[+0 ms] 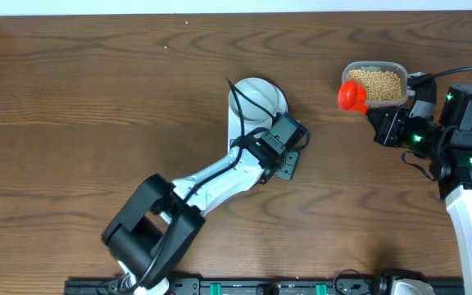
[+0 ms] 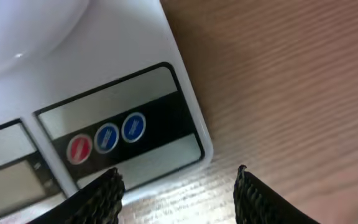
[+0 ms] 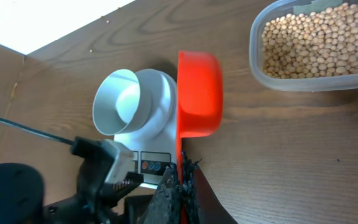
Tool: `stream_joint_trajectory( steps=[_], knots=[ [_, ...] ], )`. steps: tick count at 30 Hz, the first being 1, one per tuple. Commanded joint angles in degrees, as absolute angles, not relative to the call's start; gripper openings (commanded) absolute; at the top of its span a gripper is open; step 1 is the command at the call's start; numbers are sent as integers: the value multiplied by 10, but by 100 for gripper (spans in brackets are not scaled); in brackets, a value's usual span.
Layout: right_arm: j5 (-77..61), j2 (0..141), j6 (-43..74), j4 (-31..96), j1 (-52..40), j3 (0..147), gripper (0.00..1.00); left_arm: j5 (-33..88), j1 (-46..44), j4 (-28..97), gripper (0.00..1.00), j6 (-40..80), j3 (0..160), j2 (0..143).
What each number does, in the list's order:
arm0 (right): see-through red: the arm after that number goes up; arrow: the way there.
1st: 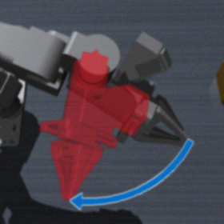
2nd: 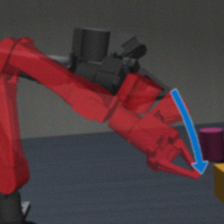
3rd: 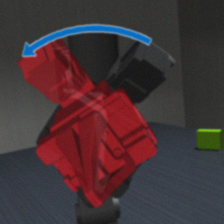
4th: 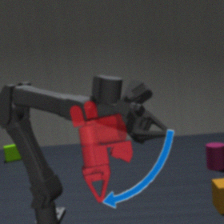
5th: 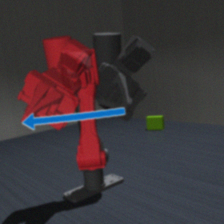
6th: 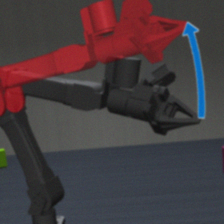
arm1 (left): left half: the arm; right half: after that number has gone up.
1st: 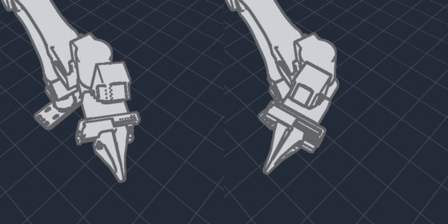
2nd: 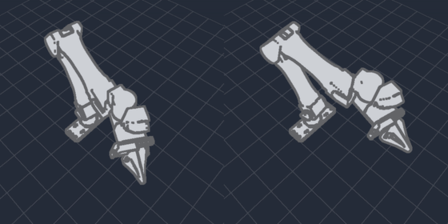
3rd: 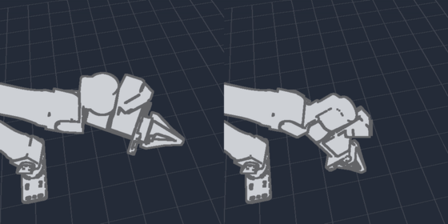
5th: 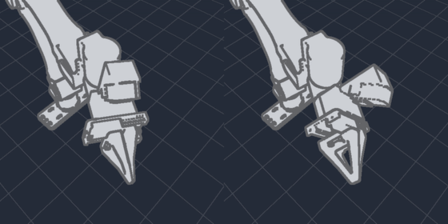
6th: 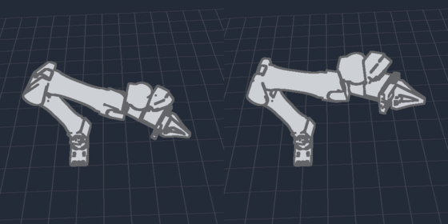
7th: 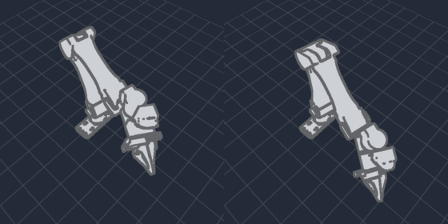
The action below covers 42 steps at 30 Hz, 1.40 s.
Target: Scoop item into bowl and weigh 50g on scale
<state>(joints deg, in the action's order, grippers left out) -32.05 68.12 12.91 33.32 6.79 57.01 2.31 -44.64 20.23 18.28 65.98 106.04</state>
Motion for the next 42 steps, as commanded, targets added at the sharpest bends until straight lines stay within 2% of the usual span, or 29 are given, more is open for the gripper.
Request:
stream_joint_trajectory(
  steps=[1, 15, 42],
  knots=[
    [-314, 674, 119, 332, 71, 581, 1, 5, -442, 187, 59, 165, 655, 1079],
    [-303, 674, 119, 332, 71, 581, 1, 4, -417, 142, 59, 165, 655, 1109],
    [-301, 674, 119, 343, 71, 581, 1, 0, -417, 171, 58, 171, 655, 1109]
  ],
)
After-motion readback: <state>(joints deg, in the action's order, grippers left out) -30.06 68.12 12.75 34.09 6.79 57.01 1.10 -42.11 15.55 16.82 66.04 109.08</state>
